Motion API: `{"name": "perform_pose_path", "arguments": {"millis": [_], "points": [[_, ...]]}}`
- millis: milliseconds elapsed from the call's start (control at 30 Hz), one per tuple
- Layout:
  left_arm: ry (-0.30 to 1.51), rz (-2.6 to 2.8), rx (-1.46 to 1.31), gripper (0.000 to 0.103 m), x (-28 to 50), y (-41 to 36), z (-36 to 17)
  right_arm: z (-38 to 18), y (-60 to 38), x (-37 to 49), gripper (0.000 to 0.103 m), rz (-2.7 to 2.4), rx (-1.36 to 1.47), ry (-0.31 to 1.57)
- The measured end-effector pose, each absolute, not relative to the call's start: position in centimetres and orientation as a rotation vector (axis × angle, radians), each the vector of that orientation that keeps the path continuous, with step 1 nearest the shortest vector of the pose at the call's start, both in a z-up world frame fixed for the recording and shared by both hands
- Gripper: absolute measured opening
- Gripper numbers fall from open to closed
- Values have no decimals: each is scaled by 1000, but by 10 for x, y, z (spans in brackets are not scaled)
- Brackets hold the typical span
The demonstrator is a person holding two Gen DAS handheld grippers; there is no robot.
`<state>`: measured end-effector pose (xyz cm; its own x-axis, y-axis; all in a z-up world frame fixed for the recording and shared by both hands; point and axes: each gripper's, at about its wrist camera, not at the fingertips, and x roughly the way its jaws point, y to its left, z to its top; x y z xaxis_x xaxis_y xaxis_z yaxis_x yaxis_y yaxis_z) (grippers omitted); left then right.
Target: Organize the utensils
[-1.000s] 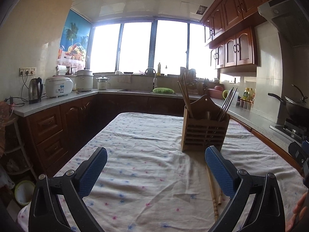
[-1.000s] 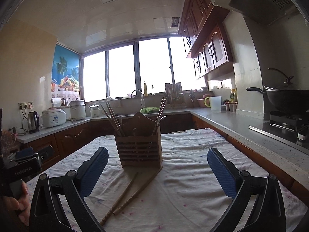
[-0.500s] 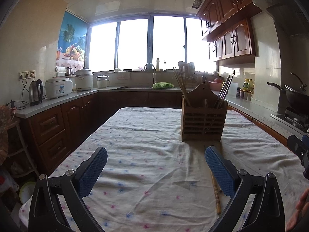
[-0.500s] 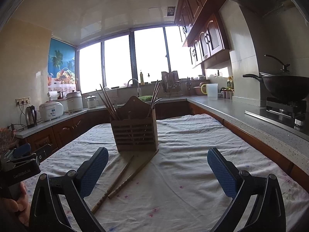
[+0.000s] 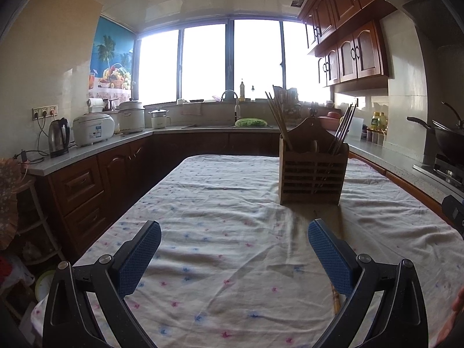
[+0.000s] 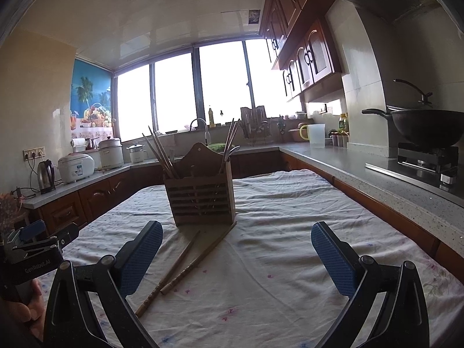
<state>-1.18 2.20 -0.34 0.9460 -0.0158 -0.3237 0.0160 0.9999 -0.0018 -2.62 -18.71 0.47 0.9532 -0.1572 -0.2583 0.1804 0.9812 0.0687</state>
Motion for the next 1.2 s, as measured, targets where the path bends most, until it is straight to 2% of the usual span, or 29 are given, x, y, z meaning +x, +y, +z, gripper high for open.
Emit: {"name": "perform_pose_path", "arguments": {"millis": [1200], "points": [[349, -8, 23, 102, -8, 18, -3, 1, -186, -20, 103, -165, 96, 282]]}}
